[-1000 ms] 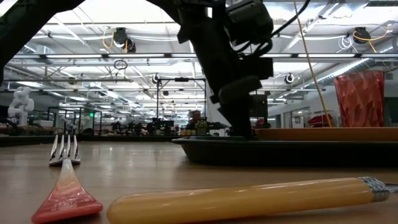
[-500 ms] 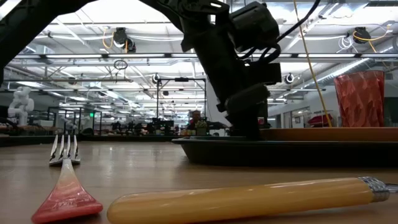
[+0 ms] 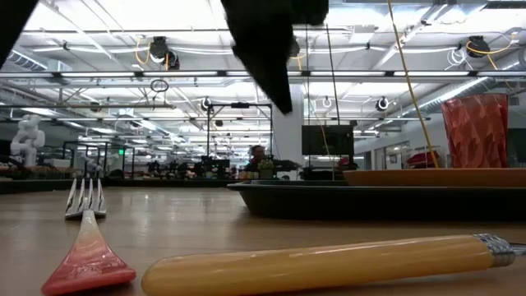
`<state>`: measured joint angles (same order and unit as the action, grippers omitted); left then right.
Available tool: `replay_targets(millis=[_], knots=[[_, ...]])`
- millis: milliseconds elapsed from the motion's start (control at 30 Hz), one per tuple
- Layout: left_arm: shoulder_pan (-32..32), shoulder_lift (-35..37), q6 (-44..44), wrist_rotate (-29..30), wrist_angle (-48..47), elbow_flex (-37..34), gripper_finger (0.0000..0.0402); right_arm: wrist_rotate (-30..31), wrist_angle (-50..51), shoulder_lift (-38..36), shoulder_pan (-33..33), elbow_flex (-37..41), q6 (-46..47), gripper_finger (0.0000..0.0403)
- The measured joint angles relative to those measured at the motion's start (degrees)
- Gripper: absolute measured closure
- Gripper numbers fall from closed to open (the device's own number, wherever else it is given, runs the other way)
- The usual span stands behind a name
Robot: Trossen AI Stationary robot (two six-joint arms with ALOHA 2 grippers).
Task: Pick and place plate/cup/fork/spoon on tray
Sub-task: Put the orange fork on the black serving tray to left of the orange plate
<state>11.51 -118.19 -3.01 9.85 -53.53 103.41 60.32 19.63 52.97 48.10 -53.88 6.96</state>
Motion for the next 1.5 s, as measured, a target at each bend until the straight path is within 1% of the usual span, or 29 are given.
replay_targets(millis=[100, 233, 367, 467, 567, 700, 800, 867, 967, 1067, 1133, 1200, 1300, 1500], knots=[[5.9, 2.5, 0.4, 1.5, 0.6, 0.0, 0.0348, -0.6, -0.1, 0.0, 0.0, 0.4, 1.9, 0.0273], [13.1, 3.0, -0.4, 3.1, 3.7, 0.0, 0.0348, -0.5, -0.1, 0.2, 0.0, 0.6, 5.4, 0.0273], [18.2, 2.5, -7.0, 4.7, 5.1, 0.0, 0.0348, -0.5, 0.0, 2.0, 0.0, 0.6, 7.8, 0.0273], [21.6, 1.6, -12.7, 9.4, 6.0, -0.2, 0.0348, -0.5, -0.1, 3.9, -0.1, 0.6, 9.0, 0.0273], [23.9, 0.1, -15.2, 12.7, 11.9, -0.1, 0.0348, -0.6, -1.0, 5.8, -0.7, 0.6, 9.1, 0.0273], [25.7, -3.6, -15.7, 12.7, 21.7, -0.1, 0.0343, -1.6, -4.6, 7.8, -1.2, 0.6, 9.9, 0.0273], [26.5, -6.5, -17.4, 12.8, 26.7, -0.1, 0.0323, -5.0, -7.4, 9.4, -1.4, 0.6, 10.0, 0.0273], [27.0, -7.5, -19.4, 13.0, 27.5, -0.1, 0.0306, -6.4, -9.2, 10.5, -1.4, 0.6, 10.0, 0.0273], [27.3, -9.3, -22.5, 13.5, 30.1, -0.1, 0.0283, -6.7, -10.1, 12.0, -1.4, 0.6, 10.4, 0.0273], [27.6, -10.0, -26.6, 14.5, 29.6, -0.1, 0.0268, -8.0, -11.6, 13.5, -1.4, 0.6, 10.4, 0.0273], [28.0, -10.1, -30.1, 15.5, 27.1, -0.1, 0.0264, -9.5, -12.5, 14.2, -1.4, 0.6, 11.0, 0.0273], [28.5, -10.1, -33.9, 15.7, 25.4, -0.1, 0.0264, -9.6, -12.7, 14.7, -1.4, 0.6, 12.1, 0.0273], [29.8, -9.4, -40.7, 16.2, 19.6, -0.1, 0.0266, -9.7, -12.8, 15.4, -1.3, 0.6, 13.8, 0.0273], [32.3, -9.5, -59.7, 18.7, 3.0, -0.1, 0.027, -11.6, -12.9, 15.4, -1.1, 0.6, 16.4, 0.0273]])
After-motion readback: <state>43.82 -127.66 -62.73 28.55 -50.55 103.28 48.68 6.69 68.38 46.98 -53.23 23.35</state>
